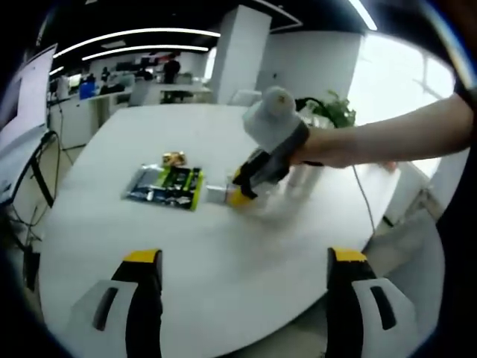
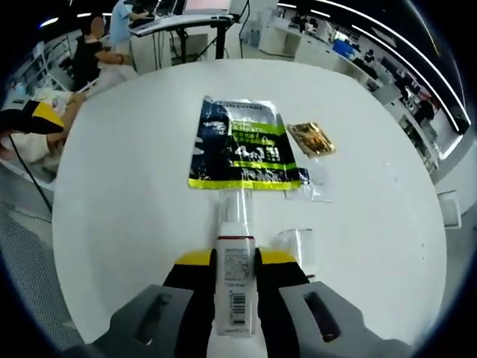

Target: Arrange the skincare products in the storage area until every visible bottle or jar stands upright without overlapping.

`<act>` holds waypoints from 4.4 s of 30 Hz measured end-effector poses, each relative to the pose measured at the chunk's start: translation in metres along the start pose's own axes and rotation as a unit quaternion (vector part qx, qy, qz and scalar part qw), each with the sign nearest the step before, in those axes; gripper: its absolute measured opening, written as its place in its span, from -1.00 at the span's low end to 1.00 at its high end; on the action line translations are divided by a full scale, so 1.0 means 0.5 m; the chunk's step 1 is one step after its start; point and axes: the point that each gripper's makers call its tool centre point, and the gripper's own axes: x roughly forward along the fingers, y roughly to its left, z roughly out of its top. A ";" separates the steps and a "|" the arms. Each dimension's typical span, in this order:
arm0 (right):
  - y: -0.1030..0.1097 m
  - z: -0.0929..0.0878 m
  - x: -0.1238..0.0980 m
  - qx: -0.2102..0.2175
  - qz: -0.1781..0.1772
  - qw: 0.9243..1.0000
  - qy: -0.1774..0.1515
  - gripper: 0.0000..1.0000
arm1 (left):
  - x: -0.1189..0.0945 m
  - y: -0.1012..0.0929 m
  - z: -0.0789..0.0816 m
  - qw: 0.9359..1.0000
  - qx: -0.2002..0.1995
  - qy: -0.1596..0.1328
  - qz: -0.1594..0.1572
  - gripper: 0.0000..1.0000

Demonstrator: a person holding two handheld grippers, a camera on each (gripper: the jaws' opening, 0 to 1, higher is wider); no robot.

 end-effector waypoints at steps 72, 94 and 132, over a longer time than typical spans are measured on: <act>0.177 0.048 -0.361 0.138 0.059 0.923 -0.355 -0.61 | -0.038 -0.122 0.158 0.990 0.022 -0.071 -0.116 0.52; 0.264 0.079 -0.508 0.132 0.168 0.850 -0.481 -0.61 | -0.103 -0.231 0.240 0.943 0.008 -0.126 -0.308 -0.07; 0.252 0.009 -0.590 0.052 0.109 0.904 -0.410 -0.46 | -0.136 -0.374 0.306 0.917 0.224 -0.102 -0.313 -0.63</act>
